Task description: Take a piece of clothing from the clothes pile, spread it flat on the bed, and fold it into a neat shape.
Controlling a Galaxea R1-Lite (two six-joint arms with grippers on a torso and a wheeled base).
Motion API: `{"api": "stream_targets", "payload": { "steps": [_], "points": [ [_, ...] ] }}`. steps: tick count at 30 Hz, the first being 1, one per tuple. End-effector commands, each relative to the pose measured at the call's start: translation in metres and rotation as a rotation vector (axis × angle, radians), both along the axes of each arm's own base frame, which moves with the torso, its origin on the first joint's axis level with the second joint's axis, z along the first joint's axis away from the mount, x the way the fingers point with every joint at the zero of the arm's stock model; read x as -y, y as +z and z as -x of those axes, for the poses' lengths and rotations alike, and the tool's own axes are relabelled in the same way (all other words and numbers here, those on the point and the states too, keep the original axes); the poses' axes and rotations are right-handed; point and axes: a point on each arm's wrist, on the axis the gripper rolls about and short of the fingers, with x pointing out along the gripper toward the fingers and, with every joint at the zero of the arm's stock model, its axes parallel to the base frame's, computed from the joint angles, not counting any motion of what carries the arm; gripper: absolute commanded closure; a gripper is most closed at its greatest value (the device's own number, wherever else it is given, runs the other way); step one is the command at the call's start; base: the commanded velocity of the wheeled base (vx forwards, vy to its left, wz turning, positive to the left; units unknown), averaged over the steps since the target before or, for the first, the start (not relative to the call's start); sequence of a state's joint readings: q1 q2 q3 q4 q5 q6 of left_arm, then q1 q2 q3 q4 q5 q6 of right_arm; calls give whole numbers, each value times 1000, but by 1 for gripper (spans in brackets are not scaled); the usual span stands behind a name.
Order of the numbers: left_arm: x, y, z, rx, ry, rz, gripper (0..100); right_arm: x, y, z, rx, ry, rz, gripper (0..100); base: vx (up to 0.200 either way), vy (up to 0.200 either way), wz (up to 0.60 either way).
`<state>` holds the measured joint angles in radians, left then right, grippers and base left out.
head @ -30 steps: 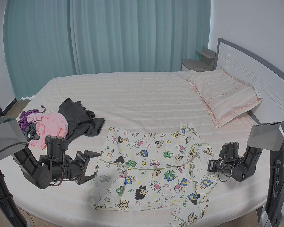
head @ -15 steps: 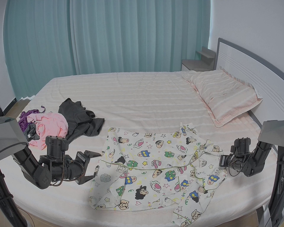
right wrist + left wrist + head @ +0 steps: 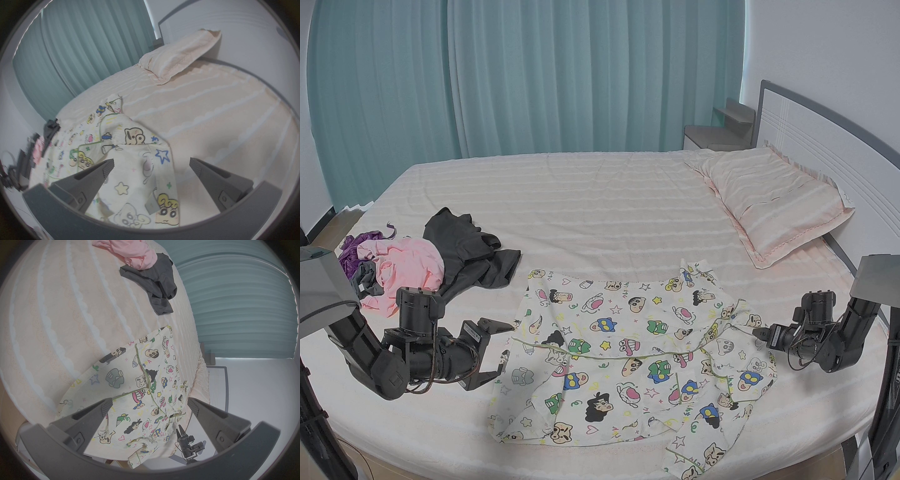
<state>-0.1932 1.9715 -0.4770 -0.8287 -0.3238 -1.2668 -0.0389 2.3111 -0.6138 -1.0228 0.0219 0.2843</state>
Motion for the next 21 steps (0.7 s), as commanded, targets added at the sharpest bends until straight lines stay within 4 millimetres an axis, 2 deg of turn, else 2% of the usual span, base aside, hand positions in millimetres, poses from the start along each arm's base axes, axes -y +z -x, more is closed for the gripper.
{"api": "stream_targets", "payload": {
  "steps": [1, 5, 10, 12, 14, 21],
  "points": [
    [0, -1, 2, -6, 0, -1, 0, 18, 3, 5, 2, -37, -132, 0, 0, 0, 0],
    [0, -1, 2, -6, 0, -1, 0, 30, 1, 11, -15, -27, -262, 0, 0, 0, 0],
    [0, -1, 2, -5, 1, 0, 0, 39, 2, 12, -5, -37, -300, 0, 0, 0, 0],
    [-1, -1, 3, -11, 2, 0, 0, 39, 13, 11, 39, -55, -328, 0, 0, 0, 0],
    [-1, -1, 5, 0, 2, 2, 0, 34, 19, 14, 53, -48, -355, 0, 0, 0, 0],
    [-2, -3, 11, 35, 2, 13, 0, 9, 18, 22, 45, 24, -365, 0, 0, 0, 0]
  ]
}}
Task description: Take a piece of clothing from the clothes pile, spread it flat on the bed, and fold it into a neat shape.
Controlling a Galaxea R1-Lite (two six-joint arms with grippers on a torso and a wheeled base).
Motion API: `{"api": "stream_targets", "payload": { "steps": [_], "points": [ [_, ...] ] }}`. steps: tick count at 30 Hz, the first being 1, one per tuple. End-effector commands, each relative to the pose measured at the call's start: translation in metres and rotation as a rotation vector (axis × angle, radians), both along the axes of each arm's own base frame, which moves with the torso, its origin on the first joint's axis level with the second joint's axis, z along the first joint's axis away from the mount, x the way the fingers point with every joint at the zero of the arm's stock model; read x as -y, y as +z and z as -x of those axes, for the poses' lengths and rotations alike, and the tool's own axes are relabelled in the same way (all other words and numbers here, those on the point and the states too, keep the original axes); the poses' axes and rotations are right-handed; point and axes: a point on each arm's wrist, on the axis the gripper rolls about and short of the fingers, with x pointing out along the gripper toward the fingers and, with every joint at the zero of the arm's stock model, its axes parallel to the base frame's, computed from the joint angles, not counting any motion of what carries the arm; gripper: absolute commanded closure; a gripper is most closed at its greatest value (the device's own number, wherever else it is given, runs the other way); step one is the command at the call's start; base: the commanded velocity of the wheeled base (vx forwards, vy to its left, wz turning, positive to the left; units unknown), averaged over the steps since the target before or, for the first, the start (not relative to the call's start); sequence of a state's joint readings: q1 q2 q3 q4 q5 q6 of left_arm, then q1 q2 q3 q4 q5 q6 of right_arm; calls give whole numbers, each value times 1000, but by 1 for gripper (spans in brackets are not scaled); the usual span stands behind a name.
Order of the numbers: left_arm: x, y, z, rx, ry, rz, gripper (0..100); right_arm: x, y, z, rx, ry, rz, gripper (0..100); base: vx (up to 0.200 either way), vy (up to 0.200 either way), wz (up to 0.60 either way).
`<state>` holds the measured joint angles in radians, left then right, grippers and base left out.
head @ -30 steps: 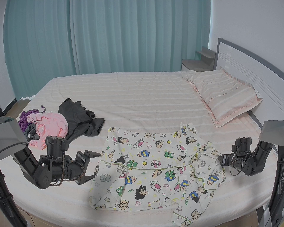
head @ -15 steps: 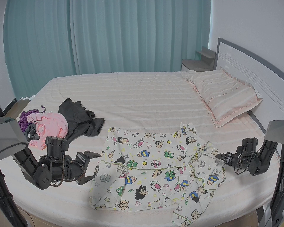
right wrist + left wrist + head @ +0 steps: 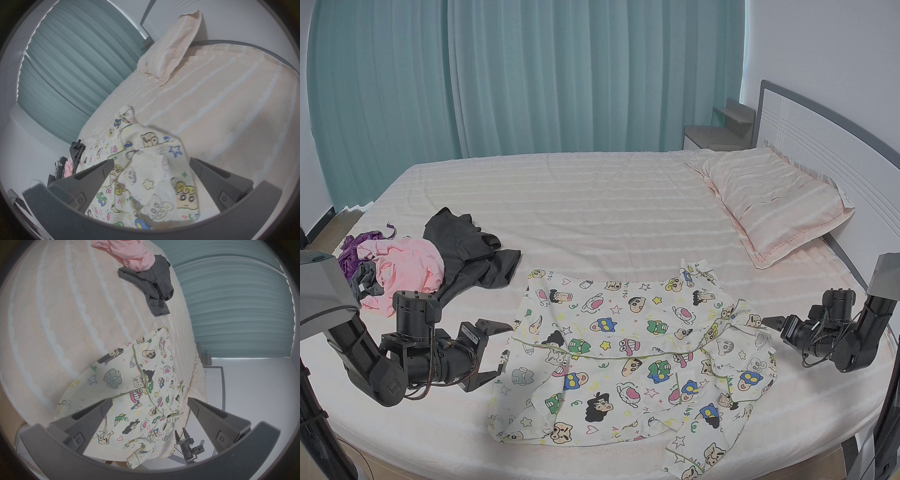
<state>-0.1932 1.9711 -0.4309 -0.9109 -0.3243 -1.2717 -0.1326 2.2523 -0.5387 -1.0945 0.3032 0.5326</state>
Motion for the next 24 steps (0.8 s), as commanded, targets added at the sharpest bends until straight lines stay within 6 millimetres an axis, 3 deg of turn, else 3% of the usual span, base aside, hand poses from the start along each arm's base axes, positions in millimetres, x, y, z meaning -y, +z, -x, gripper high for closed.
{"api": "stream_targets", "payload": {
  "steps": [1, 9, 20, 24],
  "points": [
    [-1, -2, 6, 3, 0, 2, 0, -17, 2, 7, 11, 48, -3, 0, 0, 0, 0],
    [-1, -3, 6, 10, 0, 4, 0, -41, -6, 12, -4, 117, -1, 0, 0, 0, 0],
    [-1, -3, 6, 10, 0, 4, 0, -48, -40, 10, -94, 131, 16, 0, 0, 0, 0],
    [-1, -3, 6, 10, 0, 4, 0, -51, -37, 10, -77, 140, 17, 0, 0, 0, 0]
  ]
}}
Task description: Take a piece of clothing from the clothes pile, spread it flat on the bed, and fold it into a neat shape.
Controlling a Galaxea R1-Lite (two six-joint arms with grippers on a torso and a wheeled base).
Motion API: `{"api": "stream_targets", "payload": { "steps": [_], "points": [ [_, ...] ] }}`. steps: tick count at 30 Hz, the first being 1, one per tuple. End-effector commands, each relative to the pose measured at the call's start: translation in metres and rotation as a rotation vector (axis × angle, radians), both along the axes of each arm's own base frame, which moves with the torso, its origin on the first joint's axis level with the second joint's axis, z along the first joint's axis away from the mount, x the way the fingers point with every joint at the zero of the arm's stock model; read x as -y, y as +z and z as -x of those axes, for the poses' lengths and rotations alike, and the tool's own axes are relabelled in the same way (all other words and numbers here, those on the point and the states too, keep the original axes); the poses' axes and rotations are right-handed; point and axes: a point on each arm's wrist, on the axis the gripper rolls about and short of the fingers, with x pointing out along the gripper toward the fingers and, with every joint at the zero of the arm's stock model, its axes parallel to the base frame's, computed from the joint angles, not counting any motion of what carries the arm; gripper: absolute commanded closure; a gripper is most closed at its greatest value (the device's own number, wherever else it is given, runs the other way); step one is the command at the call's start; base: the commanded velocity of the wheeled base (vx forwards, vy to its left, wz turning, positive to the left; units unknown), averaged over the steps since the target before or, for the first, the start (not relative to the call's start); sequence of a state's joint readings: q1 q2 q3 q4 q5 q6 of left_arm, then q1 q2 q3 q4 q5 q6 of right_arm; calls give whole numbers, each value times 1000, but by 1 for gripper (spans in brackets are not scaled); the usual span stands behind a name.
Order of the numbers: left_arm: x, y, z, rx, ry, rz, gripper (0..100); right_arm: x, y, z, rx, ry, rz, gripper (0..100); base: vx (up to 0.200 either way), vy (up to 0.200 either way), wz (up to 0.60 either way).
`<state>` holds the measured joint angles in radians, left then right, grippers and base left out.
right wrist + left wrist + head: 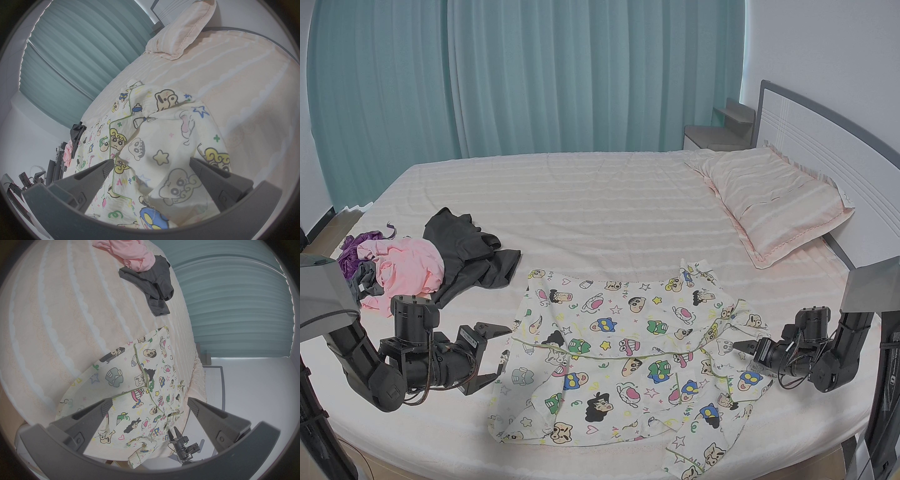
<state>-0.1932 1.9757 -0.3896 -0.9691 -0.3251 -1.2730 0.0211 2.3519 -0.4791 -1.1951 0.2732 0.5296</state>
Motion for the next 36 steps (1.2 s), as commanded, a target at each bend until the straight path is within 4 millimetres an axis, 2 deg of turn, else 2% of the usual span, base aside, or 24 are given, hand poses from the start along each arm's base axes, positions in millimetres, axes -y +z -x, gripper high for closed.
{"api": "stream_targets", "payload": {
  "steps": [1, 6, 9, 13, 15, 19, 21, 29, 36],
  "points": [
    [0, 0, 0, -1, 0, 0, 0, -3, -6, 0, -15, 9, 2, 0, 0, 0, 0],
    [0, 0, 0, -1, 0, 0, 0, -3, -2, 2, -8, 9, -1, 0, 0, 0, 0],
    [0, 0, 0, -1, 0, 0, 0, -1, 21, 10, 49, 5, -1, 0, 0, 0, 0],
    [0, 0, 0, -1, 0, 0, 0, 3, 39, 13, 96, -10, 2, 0, 0, 0, 0],
    [0, 0, 0, -1, 0, 0, 0, 19, 48, 14, 122, -53, 22, 0, 0, 0, 0],
    [0, -1, 0, -3, 1, 1, 0, 28, 43, 15, 113, -62, 51, 0, 0, 0, 0],
    [0, -1, 0, -3, 2, 0, 0, 32, 32, 16, 77, -62, 65, 0, 0, 0, 0],
    [0, -1, 1, -5, 2, 0, 0, 35, 5, 7, 33, -44, 95, 0, 0, 0, 0],
    [0, -1, 1, -4, 1, -1, 0, 46, -3, -6, 47, -60, 91, 0, 0, 0, 0]
  ]
}}
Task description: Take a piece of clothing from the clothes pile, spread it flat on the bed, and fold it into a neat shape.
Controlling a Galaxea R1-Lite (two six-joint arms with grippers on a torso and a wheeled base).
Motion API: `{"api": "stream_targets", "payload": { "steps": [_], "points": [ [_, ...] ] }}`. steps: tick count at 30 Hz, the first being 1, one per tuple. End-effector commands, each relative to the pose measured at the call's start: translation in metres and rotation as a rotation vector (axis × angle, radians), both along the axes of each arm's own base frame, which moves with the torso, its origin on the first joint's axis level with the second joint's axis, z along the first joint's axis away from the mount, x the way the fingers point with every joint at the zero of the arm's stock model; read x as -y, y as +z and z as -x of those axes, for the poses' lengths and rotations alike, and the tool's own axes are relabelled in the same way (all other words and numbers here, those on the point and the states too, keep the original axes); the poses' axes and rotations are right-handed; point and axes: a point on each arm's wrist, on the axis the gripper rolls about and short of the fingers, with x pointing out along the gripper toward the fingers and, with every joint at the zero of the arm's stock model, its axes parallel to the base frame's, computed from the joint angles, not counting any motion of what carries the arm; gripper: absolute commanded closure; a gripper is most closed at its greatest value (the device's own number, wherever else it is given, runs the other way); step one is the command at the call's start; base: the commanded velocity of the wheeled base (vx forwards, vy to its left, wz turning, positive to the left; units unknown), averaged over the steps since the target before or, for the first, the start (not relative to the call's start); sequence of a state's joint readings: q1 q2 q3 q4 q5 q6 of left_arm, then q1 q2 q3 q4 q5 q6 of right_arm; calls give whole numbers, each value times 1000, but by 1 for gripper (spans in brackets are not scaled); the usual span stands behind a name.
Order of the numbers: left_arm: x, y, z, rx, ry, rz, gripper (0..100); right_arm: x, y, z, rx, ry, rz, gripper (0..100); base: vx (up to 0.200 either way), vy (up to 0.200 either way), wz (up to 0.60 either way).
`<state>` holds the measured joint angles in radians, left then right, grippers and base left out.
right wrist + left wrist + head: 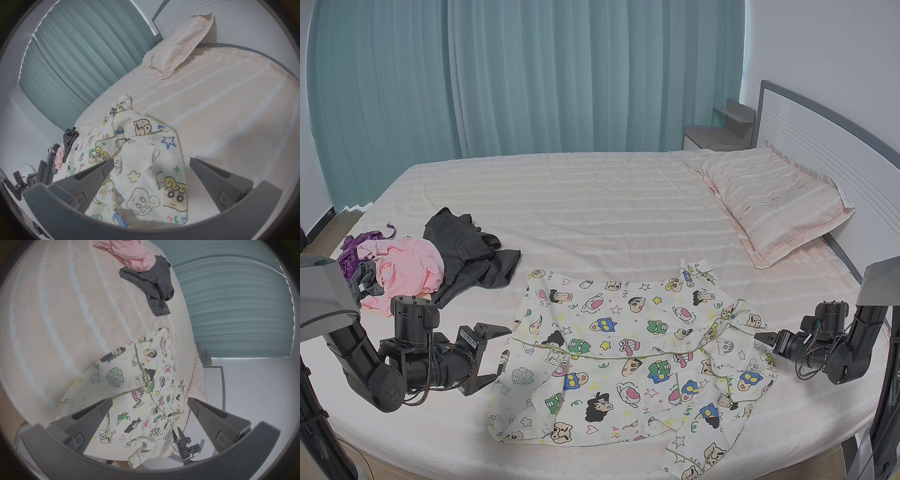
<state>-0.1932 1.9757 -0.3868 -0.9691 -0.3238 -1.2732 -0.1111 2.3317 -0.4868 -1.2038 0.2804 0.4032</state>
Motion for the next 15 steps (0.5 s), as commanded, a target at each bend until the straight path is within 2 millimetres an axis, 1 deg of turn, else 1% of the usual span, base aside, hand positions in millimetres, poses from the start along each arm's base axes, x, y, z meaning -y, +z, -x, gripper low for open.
{"api": "stream_targets", "payload": {
  "steps": [1, 6, 12, 15],
  "points": [
    [0, 0, 0, -1, 0, 0, 0, 6, -12, -6, -19, -5, -12, 0, 0, 0, 0],
    [0, 0, 0, -1, 0, 0, 0, 14, -18, -6, -15, 46, -77, 0, 0, 0, 0],
    [0, 0, 0, -1, -1, -1, 0, 15, -22, -9, -15, 56, -85, 0, 0, 0, 0],
    [0, -1, 1, -4, -1, -2, 0, 16, -27, -15, -10, 57, -85, 0, 0, 0, 0]
  ]
}}
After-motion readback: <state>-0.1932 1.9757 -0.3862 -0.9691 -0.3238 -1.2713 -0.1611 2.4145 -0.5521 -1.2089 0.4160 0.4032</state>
